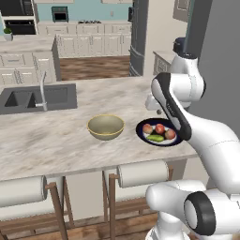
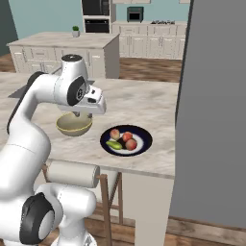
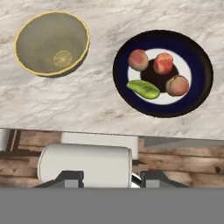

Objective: Take the fruits from the plate on the dining counter and place two fruits in each bowl.

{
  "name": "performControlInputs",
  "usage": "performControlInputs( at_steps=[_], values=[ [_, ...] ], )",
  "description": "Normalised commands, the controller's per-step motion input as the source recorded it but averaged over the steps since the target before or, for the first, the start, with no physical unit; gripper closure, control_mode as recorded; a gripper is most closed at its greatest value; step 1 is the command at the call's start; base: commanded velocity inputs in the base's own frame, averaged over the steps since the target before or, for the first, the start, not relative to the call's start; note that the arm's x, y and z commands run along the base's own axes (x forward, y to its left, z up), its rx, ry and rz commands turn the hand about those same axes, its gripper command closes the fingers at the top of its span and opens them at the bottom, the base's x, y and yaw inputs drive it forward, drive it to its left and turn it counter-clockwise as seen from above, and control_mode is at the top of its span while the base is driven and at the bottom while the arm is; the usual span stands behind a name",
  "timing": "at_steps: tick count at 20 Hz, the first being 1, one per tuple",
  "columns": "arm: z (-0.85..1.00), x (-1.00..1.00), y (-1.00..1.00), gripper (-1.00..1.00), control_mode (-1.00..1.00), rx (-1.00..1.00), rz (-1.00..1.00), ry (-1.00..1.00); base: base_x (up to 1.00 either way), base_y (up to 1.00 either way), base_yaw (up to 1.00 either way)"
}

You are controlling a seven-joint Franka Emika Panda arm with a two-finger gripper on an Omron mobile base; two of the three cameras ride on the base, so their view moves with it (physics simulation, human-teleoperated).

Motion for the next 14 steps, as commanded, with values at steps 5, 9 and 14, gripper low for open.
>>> performControlInputs(
  at_steps=[5, 9, 14],
  values=[
    [-0.15, 0.01, 0.05, -1.0, -1.0, -0.01, -0.07, 0.02, 0.0, 0.0, 0.0],
    [-0.68, 0.03, -0.23, -1.0, -1.0, 0.0, -0.09, 0.06, 0.0, 0.0, 0.0],
    [-0.31, 0.29, -0.61, -1.0, -1.0, 0.0, 0.03, 0.0, 0.0, 0.0, 0.0]
  ],
)
